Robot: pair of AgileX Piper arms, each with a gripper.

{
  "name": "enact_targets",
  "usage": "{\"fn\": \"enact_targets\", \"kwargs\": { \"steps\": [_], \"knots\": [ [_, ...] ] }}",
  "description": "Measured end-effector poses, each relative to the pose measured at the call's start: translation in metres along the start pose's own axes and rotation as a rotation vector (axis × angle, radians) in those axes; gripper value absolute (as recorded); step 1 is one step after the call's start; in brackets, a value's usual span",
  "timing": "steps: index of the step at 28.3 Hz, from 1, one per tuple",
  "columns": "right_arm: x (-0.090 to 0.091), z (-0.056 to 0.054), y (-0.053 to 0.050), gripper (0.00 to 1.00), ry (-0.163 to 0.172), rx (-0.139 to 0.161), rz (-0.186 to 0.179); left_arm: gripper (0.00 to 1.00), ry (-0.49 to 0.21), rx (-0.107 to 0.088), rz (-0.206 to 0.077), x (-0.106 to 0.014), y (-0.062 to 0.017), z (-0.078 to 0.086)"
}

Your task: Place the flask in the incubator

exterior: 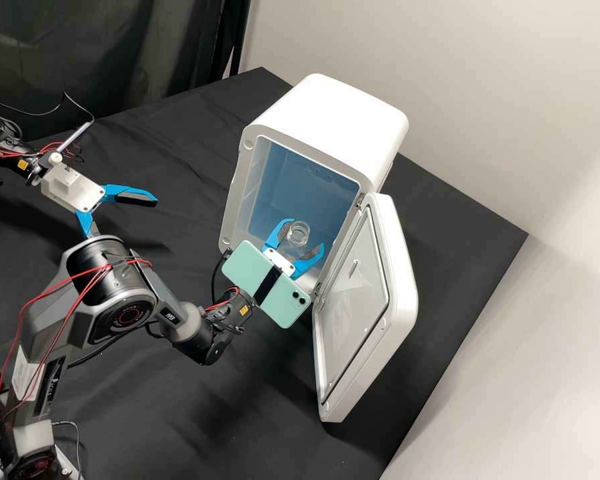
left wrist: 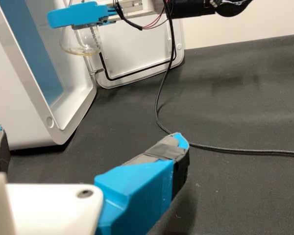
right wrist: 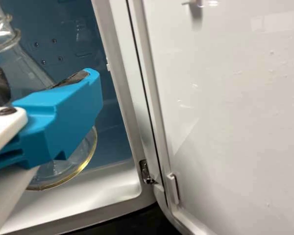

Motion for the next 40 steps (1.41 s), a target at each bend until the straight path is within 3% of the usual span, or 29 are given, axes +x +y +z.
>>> {"fn": "enact_targets", "kwargs": {
  "steps": [7, 12, 21, 29, 34, 40],
  "knots": [
    [0.016, -0.001, -0.001, 0.0, 0.025, -0.013, 0.014, 1.0, 0.0, 0.0, 0.0, 0.0, 0.0, 0.0],
    [0.03, -0.002, -0.007, 0.0, 0.046, -0.016, 0.003, 1.0, 0.0, 0.0, 0.0, 0.0, 0.0, 0.0],
    [0.051, -0.011, -0.011, 0.0, 0.048, -0.019, 0.01, 1.0, -0.002, 0.001, 0.0, 0.0, 0.0, 0.001],
    [0.073, -0.006, -0.016, 0.0, -0.001, -0.046, -0.014, 1.0, -0.002, 0.001, 0.0, 0.0, 0.0, 0.001],
    [0.085, -0.006, -0.02, 0.0, 0.004, -0.068, -0.019, 1.0, -0.002, -0.001, -0.007, 0.001, -0.0016, 0.0],
    [0.103, 0.001, -0.026, 0.0, -0.039, -0.093, -0.047, 1.0, -0.002, -0.003, -0.015, 0.001, -0.003, 0.0]
  ]
}}
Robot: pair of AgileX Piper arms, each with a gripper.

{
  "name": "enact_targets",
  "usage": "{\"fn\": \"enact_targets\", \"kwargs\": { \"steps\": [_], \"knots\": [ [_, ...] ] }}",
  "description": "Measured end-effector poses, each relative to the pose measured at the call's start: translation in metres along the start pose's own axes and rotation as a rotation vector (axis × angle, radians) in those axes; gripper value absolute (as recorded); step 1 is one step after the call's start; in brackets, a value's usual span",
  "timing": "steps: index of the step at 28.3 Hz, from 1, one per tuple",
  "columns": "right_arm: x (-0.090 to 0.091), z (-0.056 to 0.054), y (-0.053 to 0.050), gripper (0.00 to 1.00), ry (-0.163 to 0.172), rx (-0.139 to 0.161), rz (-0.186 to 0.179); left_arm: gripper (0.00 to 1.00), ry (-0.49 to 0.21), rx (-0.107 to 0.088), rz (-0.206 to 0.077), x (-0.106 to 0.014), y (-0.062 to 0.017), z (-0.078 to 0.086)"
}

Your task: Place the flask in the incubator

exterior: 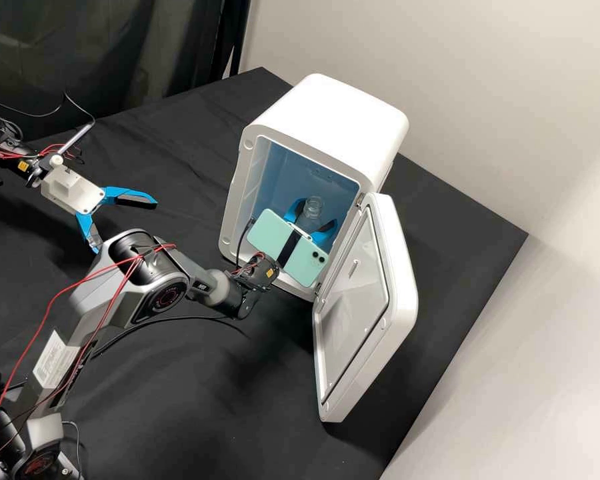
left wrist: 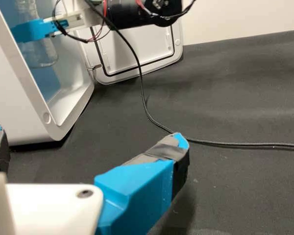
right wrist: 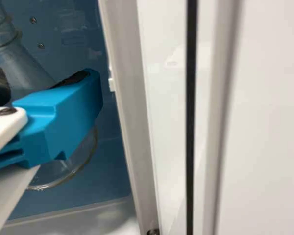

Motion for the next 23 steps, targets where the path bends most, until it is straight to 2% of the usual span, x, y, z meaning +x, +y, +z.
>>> {"fn": "enact_targets", "kwargs": {
  "steps": [5, 9, 19, 21, 23],
  "knots": [
    [0.014, 0.002, 0.002, 0.0, -0.018, -0.004, -0.001, 1.0, 0.0, 0.0, 0.0, 0.0, 0.0, 0.0],
    [0.022, 0.002, 0.002, 0.0, -0.013, -0.008, 0.001, 1.0, 0.0, 0.0, 0.0, 0.0, 0.0, 0.0],
    [0.038, 0.005, -0.003, 0.0, -0.042, -0.02, -0.028, 1.0, 0.0, 0.0, 0.0, 0.0, 0.0, 0.0],
    [0.038, 0.005, -0.004, 0.0, -0.045, -0.006, -0.037, 1.0, -0.007, 0.002, 0.0, 0.0, 0.0, 0.002],
    [0.038, 0.005, -0.005, 0.0, -0.049, 0.035, -0.048, 1.0, -0.009, 0.002, -0.001, 0.0, -0.0001, 0.002]
  ]
}}
